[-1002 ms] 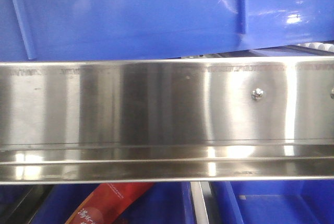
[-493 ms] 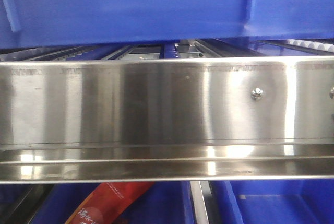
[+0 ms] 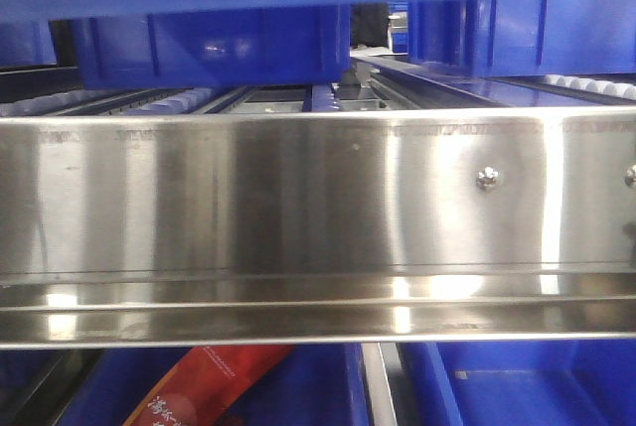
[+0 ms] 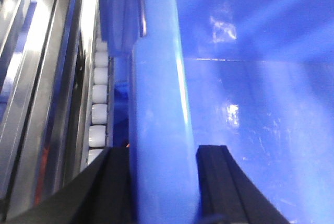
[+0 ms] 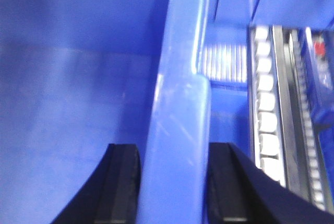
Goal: Move blue bin to conveyor side
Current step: 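Lift the blue bin with both grippers and pull it off the rollers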
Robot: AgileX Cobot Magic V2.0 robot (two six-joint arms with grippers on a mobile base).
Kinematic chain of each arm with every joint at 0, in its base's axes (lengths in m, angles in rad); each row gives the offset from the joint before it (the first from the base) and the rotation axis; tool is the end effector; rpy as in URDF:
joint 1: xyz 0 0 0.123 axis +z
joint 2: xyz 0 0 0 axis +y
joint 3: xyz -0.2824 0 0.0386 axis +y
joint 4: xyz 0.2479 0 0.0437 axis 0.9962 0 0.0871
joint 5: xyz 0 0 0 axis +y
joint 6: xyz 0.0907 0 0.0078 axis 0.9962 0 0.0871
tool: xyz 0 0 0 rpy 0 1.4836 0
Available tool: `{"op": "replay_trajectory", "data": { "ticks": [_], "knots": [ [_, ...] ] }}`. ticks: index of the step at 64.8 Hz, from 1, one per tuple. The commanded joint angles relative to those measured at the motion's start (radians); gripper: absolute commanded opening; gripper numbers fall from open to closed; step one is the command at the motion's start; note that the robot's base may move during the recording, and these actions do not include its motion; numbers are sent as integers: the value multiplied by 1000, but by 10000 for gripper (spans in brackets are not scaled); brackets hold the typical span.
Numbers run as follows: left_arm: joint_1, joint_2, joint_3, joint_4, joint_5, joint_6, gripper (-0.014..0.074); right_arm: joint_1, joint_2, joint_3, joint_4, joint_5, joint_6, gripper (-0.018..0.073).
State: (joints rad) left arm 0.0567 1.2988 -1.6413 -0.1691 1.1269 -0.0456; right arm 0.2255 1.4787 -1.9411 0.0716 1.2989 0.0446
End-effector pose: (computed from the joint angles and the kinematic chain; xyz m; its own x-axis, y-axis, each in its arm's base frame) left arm 0.2497 0.0003 0.4723 -0.6395 -0.1536 -0.7533 -0.0150 0.9821 -0.1875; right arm 0.2728 0.0690 0.4955 -0.6794 -0.0905 -0.7281 -0.2294 0.9688 0.0936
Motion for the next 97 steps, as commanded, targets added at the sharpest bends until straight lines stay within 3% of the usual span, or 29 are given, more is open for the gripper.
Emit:
{"op": "replay_trajectory", "data": {
  "ticks": [1, 25, 50, 65, 97],
  "knots": [
    [0, -46, -19, -5, -36, 8, -17, -3, -55, 12, -33, -78, 8, -78],
    [0, -138, -17, -5, 39, 8, -17, -3, -250, 240, -33, -107, 38, -78],
    [0, -333, 184, 40, -16, 8, -17, -3, -366, 268, -33, -82, 42, -78],
    [0, -363, 189, 44, -24, 8, -17, -3, -447, 346, -43, -106, 42, -78],
    [0, -363, 189, 42, -24, 8, -17, -3, -454, 348, -43, -113, 42, -78]
  ]
}}
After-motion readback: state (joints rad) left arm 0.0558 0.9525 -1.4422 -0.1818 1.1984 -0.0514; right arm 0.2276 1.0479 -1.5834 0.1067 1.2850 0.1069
